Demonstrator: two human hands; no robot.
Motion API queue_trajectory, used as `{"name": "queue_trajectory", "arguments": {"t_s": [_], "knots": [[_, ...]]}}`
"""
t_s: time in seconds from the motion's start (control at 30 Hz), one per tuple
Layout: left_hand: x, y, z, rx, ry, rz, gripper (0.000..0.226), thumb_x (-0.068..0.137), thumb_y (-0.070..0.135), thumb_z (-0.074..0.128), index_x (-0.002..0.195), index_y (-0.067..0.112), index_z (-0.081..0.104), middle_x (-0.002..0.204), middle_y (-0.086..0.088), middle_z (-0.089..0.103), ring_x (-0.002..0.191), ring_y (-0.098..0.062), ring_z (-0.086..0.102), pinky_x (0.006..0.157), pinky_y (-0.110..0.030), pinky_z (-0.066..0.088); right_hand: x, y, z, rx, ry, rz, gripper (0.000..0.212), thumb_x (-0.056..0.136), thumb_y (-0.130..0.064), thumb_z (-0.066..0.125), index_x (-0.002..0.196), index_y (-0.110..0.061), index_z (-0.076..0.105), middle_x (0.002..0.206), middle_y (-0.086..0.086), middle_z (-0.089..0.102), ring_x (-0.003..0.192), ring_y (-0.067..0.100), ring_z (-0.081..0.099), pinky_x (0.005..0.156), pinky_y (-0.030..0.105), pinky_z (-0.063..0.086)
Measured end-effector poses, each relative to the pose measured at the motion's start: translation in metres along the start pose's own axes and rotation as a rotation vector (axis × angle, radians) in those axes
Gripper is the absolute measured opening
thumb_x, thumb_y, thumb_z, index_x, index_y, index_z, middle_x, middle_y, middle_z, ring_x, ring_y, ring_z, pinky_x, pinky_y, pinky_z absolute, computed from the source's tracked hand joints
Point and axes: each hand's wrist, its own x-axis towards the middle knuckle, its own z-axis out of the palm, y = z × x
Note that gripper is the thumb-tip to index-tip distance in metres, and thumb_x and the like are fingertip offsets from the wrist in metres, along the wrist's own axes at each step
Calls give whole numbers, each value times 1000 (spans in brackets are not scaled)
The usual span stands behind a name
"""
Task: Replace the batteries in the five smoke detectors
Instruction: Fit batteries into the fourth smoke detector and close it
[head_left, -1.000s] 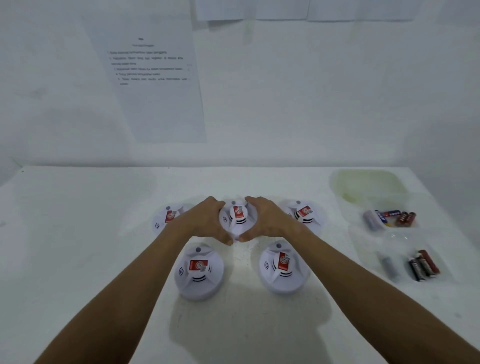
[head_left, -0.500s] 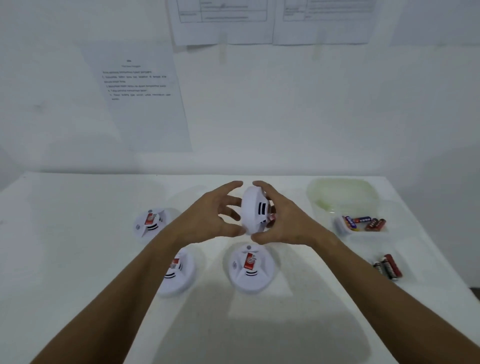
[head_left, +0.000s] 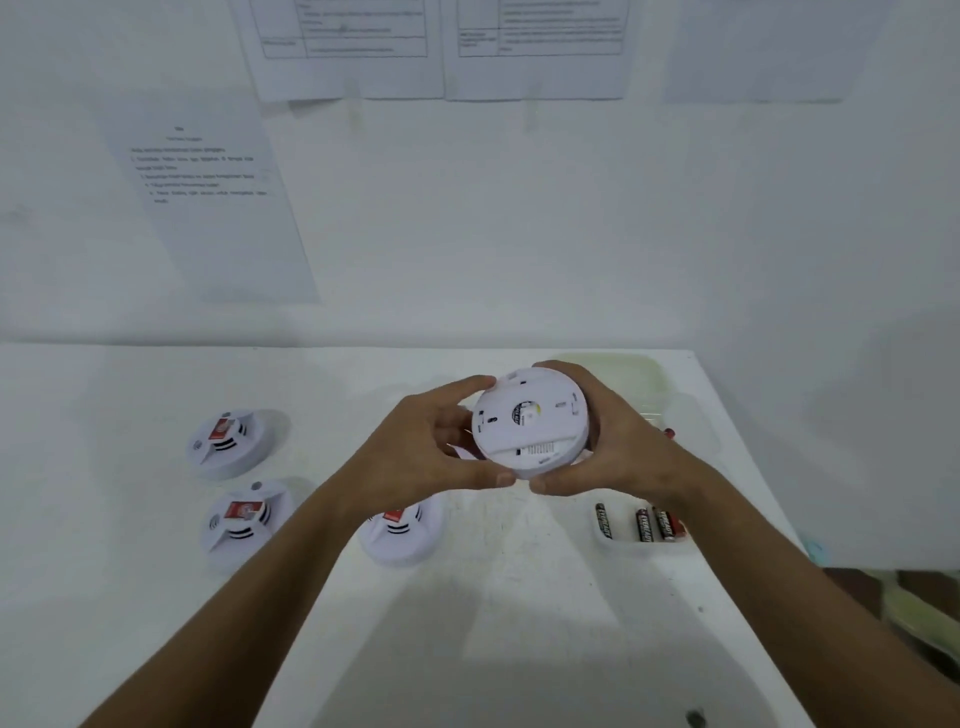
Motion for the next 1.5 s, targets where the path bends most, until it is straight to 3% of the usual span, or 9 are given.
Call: {"name": "queue_trajectory", "arguments": {"t_s": [0.17, 0.47, 0.67, 0.83, 1.0, 1.13, 1.23, 1.33, 1.5], "knots": [[-2, 13, 11, 80, -41, 46, 81, 63, 18, 91, 133, 30, 53, 101, 13, 74, 88, -8, 72, 78, -23, 57, -14, 6, -4, -54, 45, -21, 99, 56, -11, 96, 139, -28, 44, 134, -10, 56, 127, 10, 52, 98, 27, 52], [-5, 21, 22, 180, -60, 45, 55, 70, 25, 85, 119, 34, 62, 92, 4, 76, 81, -17, 74, 82, -43, 59, -36, 14, 1, -52, 94, -62, 97, 53, -10, 96, 134, -27, 46, 124, -20, 56, 118, 0, 54, 88, 13, 49], [-11, 26, 38, 293, 35, 54, 46, 66, 29, 86, 106, 29, 63, 77, 6, 75, 72, -9, 71, 74, -38, 59, -49, 20, 4, -17, 143, -59, 94, 54, -3, 95, 133, -23, 48, 124, -14, 59, 118, 6, 57, 89, 20, 53], [-16, 28, 51, 202, 120, 52, 40, 61, 33, 90, 90, 30, 64, 79, 18, 73, 73, -2, 70, 66, -25, 60, -53, 24, 4, -3, 199, -73, 93, 54, -12, 93, 136, -20, 49, 126, -9, 63, 117, 12, 59, 89, 22, 54], [-15, 25, 51, 329, 87, 87, 47, 62, 42, 87, 103, 31, 66, 97, 22, 67, 90, 6, 64, 74, -19, 58, -57, 26, 2, -14, 207, -65, 91, 53, -16, 92, 135, -18, 50, 122, -15, 64, 116, 8, 59, 89, 17, 51], [-16, 22, 53, 423, 78, 150, 58, 57, 52, 77, 107, 24, 66, 103, 16, 66, 94, -1, 62, 73, -25, 58, -62, 29, 3, -20, 208, -48, 94, 52, -23, 93, 135, -21, 48, 123, -14, 63, 115, 4, 59, 93, 18, 52], [-21, 16, 54, 340, 202, 200, 52, 56, 48, 76, 98, 18, 68, 97, 10, 67, 90, -10, 66, 65, -30, 60, -67, 34, -2, -1, 203, -42, 91, 54, -4, 93, 130, -27, 51, 118, -15, 65, 112, 3, 61, 85, 16, 52], [-26, 5, 53, 275, 351, 147, 51, 56, 49, 77, 97, 22, 66, 98, 15, 67, 88, -5, 68, 63, -23, 60, -77, 38, -12, 5, 209, -34, 89, 54, 4, 92, 131, -17, 53, 117, -9, 65, 110, 7, 62, 83, 18, 53], [-36, -32, 66, 482, 307, -84, 46, 61, 43, 82, 95, 18, 63, 92, 10, 64, 74, -4, 63, 64, -20, 53, -99, 43, -28, 30, 220, -6, 91, 55, 2, 92, 134, -21, 51, 124, -6, 64, 116, 9, 61, 82, 21, 55]]}}
